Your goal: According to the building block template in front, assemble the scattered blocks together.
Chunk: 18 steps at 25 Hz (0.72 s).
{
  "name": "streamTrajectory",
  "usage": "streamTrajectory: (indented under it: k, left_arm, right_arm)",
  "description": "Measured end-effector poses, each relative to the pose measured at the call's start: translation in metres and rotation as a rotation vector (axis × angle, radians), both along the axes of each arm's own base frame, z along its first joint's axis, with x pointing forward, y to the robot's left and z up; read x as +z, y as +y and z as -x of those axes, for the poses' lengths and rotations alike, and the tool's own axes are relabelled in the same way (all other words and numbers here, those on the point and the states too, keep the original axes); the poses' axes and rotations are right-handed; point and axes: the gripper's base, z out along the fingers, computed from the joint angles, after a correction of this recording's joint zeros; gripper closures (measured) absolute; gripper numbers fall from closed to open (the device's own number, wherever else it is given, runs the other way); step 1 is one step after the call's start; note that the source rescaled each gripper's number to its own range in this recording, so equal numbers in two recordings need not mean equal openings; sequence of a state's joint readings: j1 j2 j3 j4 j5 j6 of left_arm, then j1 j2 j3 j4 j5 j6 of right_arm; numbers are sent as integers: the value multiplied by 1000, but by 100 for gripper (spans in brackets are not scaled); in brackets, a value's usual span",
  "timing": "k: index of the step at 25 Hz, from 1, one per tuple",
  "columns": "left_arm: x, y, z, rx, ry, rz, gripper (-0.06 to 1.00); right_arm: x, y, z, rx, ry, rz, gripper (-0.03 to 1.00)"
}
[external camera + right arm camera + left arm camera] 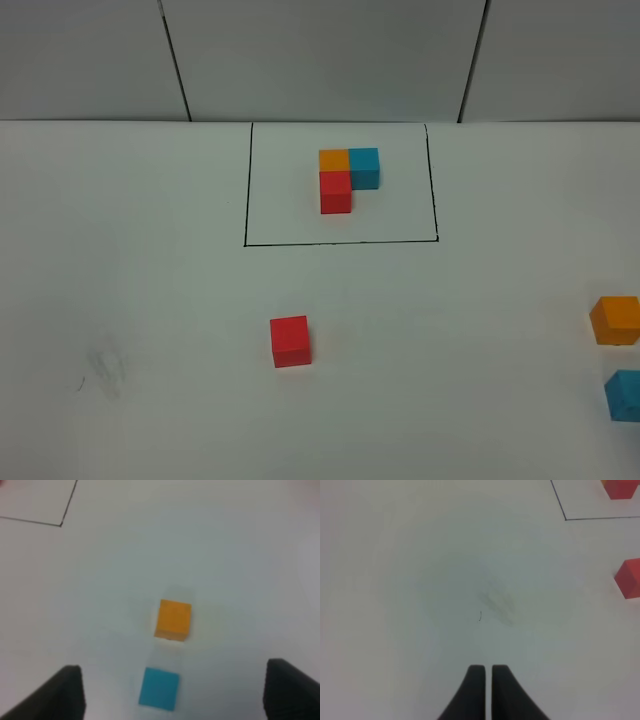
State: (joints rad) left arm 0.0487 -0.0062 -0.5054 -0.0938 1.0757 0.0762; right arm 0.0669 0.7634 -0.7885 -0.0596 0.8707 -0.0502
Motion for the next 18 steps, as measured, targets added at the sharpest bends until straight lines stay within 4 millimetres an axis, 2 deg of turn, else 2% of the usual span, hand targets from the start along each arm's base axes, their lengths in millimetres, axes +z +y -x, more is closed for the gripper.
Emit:
streamTrajectory:
  k: [9, 18]
  left_arm:
    - [0, 0, 0, 0, 0, 0, 94]
    - [0, 0, 0, -1, 0, -1, 94]
  right_arm:
    - [-36, 6, -59, 5, 140, -22, 11]
    - [-85, 10, -107, 4, 267, -22, 11]
